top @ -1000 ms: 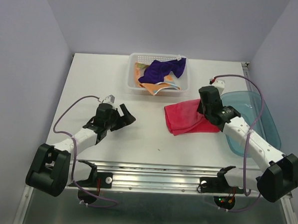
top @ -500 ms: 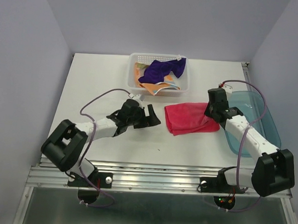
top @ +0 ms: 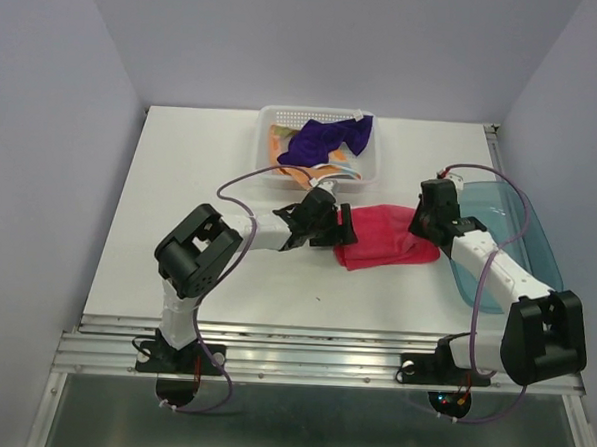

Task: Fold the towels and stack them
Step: Neatly place the folded towel into the bin

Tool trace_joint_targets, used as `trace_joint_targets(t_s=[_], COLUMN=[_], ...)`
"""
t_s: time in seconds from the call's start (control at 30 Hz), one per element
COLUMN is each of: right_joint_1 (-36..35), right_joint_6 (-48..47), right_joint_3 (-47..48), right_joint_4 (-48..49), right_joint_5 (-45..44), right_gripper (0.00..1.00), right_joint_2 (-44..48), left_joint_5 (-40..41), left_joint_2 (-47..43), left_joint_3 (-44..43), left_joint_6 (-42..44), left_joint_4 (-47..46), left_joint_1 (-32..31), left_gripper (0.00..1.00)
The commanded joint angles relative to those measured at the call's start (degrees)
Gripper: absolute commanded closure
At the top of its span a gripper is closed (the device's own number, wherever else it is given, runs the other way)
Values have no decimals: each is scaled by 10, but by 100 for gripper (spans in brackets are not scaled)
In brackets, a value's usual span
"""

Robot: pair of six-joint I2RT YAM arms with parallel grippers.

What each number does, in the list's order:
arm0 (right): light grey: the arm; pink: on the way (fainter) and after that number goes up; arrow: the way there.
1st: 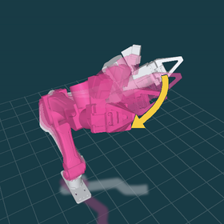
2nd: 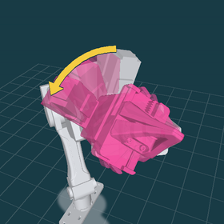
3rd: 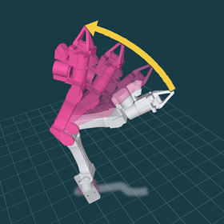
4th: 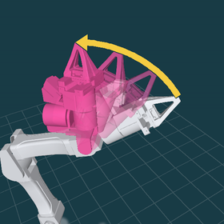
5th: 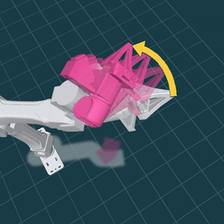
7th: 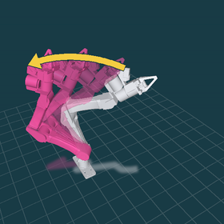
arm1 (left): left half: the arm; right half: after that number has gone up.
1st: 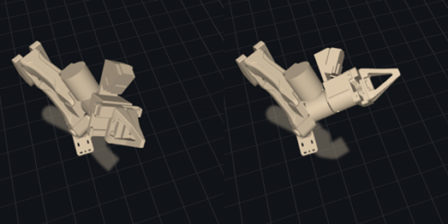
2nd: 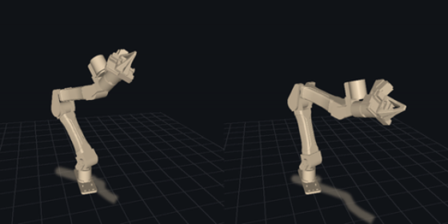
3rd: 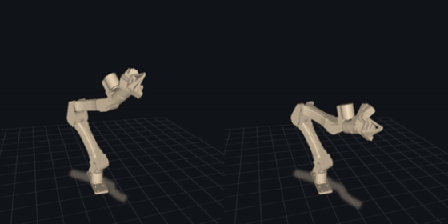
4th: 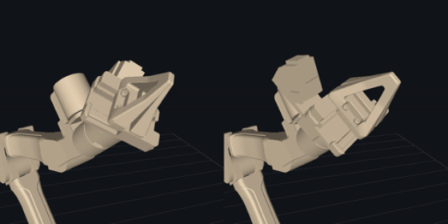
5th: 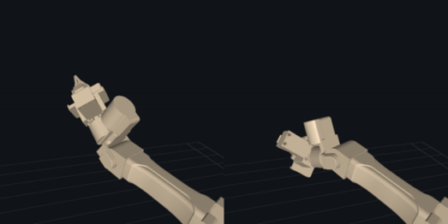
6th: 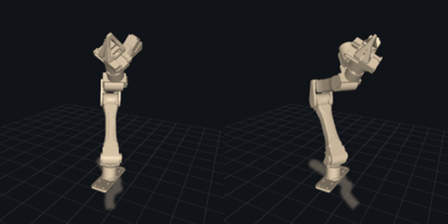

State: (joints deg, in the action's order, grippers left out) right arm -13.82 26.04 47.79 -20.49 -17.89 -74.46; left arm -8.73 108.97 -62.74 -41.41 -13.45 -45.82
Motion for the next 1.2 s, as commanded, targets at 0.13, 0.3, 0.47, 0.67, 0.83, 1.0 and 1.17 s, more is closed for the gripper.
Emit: trace_joint_targets(t_s=[0.13,0.3,0.47,0.67,0.83,1.0,1.17], right_joint_1=[6,6,5,5,0,-2,-2], right_joint_6=[-11,-21,-52,-73,-61,-35,-36], right_joint_3=[-12,-17,-24,-41,-60,-75,-71], right_joint_4=[38,39,50,78,120,128,114], right_joint_5=[29,70,125,238,291,279,250], right_gripper=[99,99,99,97,95,82,55], right_joint_2=[-3,4,12,18,-25,-65,-67], left_joint_5=[79,135,144,144,130,112,103], left_joint_2=[39,-9,-92,-183,-183,-181,-195], left_joint_3=[-40,22,101,190,205,213,221], left_joint_6=[1,-6,-3,2,10,12,30], left_joint_4=[93,105,112,109,109,106,102], left_joint_1=[-21,-20,-1,24,42,66,76], left_gripper=[100,100,100,100,100,100,100])
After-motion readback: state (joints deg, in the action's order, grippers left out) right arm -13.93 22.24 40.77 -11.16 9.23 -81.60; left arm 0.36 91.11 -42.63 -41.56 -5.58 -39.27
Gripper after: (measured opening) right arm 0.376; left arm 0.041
